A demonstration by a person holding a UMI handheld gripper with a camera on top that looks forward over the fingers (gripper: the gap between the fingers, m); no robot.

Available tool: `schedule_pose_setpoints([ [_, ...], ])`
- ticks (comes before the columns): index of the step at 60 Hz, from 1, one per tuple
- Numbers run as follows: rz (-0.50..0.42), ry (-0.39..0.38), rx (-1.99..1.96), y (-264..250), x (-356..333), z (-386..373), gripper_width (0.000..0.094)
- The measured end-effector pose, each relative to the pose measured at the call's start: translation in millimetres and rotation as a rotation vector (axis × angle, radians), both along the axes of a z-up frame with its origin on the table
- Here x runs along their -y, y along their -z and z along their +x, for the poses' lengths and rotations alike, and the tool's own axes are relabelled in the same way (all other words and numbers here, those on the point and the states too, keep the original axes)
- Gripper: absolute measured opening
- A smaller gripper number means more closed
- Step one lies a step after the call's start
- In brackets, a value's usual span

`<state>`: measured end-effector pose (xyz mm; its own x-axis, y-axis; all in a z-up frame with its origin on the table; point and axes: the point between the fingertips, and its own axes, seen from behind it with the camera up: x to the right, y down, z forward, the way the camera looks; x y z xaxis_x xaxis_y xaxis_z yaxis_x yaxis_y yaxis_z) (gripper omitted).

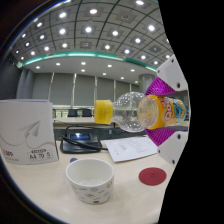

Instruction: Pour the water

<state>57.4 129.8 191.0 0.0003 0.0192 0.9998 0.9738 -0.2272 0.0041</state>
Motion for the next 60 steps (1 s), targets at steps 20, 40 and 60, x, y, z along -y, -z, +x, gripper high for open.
schedule_pose_setpoints([
  [20,-0.006,-0.162,0.528,16.5,-36.9,-45.0,0.0401],
  [40,0.002,-0.182,-0.038,-24.3,-17.2,-39.9,0.0399],
  [60,-0.141,-0.143,-1.11,-8.2,11.7,-10.8,0.04],
])
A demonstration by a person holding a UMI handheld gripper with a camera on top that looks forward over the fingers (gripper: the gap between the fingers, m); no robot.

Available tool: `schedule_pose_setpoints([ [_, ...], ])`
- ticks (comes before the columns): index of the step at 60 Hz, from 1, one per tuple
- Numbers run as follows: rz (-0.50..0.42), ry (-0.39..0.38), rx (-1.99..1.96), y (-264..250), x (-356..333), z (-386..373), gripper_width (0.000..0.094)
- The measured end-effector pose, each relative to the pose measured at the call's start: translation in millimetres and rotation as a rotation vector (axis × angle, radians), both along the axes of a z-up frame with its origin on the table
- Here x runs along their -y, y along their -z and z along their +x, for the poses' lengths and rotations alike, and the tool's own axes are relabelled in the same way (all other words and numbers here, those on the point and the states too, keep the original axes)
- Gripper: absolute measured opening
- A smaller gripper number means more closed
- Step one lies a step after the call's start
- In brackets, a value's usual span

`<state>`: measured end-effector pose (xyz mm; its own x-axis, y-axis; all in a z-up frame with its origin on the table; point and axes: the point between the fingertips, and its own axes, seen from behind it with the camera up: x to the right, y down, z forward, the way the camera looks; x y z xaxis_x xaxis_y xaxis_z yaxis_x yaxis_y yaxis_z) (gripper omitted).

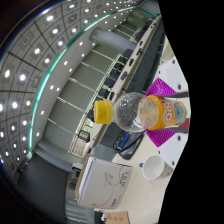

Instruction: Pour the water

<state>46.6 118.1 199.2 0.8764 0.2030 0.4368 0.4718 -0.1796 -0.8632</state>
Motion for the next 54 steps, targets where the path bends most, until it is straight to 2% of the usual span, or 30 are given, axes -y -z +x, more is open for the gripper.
schedule_pose_setpoints([
  [6,-0.109,0.023,-0.233,35.9,-4.0,12.1,0.04],
  [13,-0.17,0.011,-0.357,75.0,-9.0,20.8,0.0401],
  [20,-0.197,-0.019,-0.417,104.4,-14.8,20.1,0.0402],
  [28,-0.226,-0.007,-0.47,128.0,-21.7,20.4,0.0404],
  [36,-0.197,-0.022,-0.467,125.2,-27.2,18.7,0.0414],
  [45,-0.206,-0.022,-0.434,127.2,-23.0,19.4,0.0556],
  [50,-0.224,0.014,-0.409,125.3,-13.1,27.5,0.0876],
  [52,-0.223,0.028,-0.402,121.3,-6.9,27.6,0.0833],
  [54,-0.226,0.045,-0.396,116.4,1.5,29.0,0.0835],
])
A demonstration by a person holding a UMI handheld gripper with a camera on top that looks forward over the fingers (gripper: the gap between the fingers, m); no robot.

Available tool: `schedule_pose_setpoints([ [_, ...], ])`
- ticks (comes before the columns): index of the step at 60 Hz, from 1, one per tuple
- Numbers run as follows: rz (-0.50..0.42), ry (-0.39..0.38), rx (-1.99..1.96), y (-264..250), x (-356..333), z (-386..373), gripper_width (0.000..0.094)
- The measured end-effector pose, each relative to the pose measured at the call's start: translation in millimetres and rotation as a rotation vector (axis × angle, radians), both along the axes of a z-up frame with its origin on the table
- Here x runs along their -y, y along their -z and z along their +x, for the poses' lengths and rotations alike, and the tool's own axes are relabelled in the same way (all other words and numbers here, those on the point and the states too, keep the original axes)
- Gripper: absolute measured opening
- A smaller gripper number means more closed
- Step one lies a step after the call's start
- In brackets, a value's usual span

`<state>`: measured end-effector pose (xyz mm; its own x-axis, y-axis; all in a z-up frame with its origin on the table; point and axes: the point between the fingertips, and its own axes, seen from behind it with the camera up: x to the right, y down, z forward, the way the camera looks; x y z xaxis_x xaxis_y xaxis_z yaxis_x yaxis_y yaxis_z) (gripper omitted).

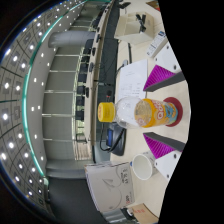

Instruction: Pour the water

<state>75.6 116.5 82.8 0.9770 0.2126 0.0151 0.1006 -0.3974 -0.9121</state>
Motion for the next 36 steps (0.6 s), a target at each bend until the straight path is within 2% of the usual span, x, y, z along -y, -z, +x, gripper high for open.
schedule_pose_setpoints([
  [3,-0.013,0.016,0.013,-9.1,15.7,0.2,0.0868],
  [10,-0.051,0.066,0.025,-38.9,71.3,-2.6,0.0857],
  [22,-0.116,0.156,0.077,-99.0,211.8,-26.1,0.0857],
  [36,-0.162,0.16,0.083,-131.8,346.0,-71.2,0.086],
])
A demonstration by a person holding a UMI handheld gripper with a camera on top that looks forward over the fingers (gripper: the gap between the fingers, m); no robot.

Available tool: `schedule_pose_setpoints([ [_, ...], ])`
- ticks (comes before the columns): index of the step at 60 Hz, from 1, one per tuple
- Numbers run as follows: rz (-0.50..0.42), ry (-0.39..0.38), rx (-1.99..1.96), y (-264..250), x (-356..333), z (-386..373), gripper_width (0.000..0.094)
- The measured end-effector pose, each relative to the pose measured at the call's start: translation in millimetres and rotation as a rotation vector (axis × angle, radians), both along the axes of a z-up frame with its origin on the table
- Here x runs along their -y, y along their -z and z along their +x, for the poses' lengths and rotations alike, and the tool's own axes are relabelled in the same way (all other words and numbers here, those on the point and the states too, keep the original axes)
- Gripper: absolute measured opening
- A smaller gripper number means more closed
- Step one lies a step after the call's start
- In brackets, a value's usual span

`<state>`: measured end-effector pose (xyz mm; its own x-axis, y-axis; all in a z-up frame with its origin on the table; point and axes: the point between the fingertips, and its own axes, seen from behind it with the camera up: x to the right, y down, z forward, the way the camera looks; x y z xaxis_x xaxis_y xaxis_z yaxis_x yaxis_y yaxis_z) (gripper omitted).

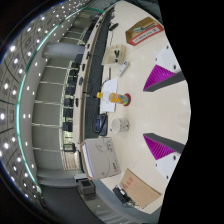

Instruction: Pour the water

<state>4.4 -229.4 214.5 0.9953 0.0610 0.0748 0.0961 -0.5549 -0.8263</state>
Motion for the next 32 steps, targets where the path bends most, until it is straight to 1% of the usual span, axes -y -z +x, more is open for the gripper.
schedule_pose_setpoints([
  [8,0.005,-0.008,0.025,-7.3,34.7,-10.8,0.086],
  [13,0.006,-0.028,0.046,-9.1,47.4,-20.2,0.0862],
  [18,0.002,-0.045,0.03,-12.3,56.3,-31.5,0.0859],
  [24,0.019,-0.063,0.017,-18.0,62.5,-42.3,0.086],
  [32,0.025,-0.057,0.016,-21.1,67.8,-44.7,0.0858],
])
